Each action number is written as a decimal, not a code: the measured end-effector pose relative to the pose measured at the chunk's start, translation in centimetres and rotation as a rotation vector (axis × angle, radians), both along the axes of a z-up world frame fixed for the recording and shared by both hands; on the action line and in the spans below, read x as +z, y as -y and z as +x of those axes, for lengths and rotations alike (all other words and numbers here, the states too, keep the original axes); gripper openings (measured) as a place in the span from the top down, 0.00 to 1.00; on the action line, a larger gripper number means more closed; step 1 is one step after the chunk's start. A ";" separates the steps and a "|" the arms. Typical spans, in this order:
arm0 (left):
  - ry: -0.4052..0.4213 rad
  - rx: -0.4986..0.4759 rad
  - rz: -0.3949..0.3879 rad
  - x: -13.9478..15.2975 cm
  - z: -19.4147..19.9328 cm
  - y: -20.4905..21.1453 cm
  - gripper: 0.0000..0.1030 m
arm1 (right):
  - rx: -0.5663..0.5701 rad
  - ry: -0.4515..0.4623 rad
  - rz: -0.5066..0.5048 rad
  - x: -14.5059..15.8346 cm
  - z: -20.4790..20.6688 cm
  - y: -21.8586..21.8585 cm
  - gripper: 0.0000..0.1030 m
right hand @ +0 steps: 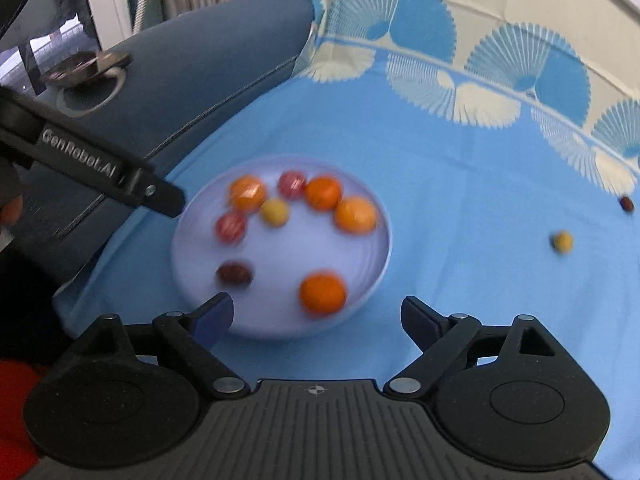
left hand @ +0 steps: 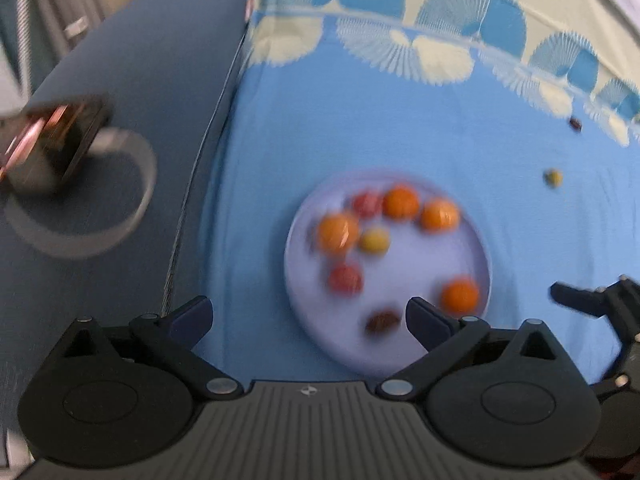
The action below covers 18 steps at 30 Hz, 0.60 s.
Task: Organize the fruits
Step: 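Move both open tools toward the last yellow fruit and red date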
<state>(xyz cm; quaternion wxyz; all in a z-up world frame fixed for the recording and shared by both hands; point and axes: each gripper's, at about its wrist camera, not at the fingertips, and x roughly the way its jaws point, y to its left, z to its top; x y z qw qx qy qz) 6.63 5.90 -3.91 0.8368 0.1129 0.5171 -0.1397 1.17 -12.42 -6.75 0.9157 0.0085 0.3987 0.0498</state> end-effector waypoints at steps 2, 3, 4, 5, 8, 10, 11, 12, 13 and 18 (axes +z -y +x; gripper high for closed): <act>-0.019 0.002 0.021 -0.2 -1.7 -0.7 0.00 | 0.012 -0.026 0.000 0.3 -1.9 -0.8 0.09; -0.031 0.007 0.033 -0.3 -2.6 -1.0 0.00 | 0.017 -0.036 0.000 0.5 -2.8 -1.2 0.09; -0.040 0.011 0.031 -0.3 -3.2 -1.3 0.00 | 0.016 -0.034 0.000 0.6 -3.6 -1.6 0.09; -0.046 0.012 0.021 -0.1 -3.9 -1.6 0.00 | 0.017 -0.030 -0.005 0.8 -4.4 -2.0 0.08; -0.036 0.003 -0.011 0.8 -5.6 -1.9 0.00 | 0.023 0.002 -0.037 1.7 -6.2 -2.9 0.07; -0.001 -0.008 -0.020 1.7 -6.9 -2.0 0.00 | 0.017 0.031 -0.058 2.5 -7.2 -3.1 0.05; 0.015 -0.013 -0.023 2.1 -7.4 -2.1 0.00 | 0.013 0.044 -0.069 2.9 -7.7 -3.2 0.04; 0.026 -0.018 -0.025 2.4 -7.9 -2.0 0.00 | 0.011 0.055 -0.075 3.2 -7.9 -3.1 0.04; 0.035 -0.023 -0.026 2.7 -8.5 -2.1 0.00 | 0.008 0.065 -0.080 3.4 -8.4 -3.2 0.04; 0.050 -0.015 -0.034 3.6 -10.2 -2.3 0.00 | -0.002 0.107 -0.096 4.3 -10.3 -3.6 0.02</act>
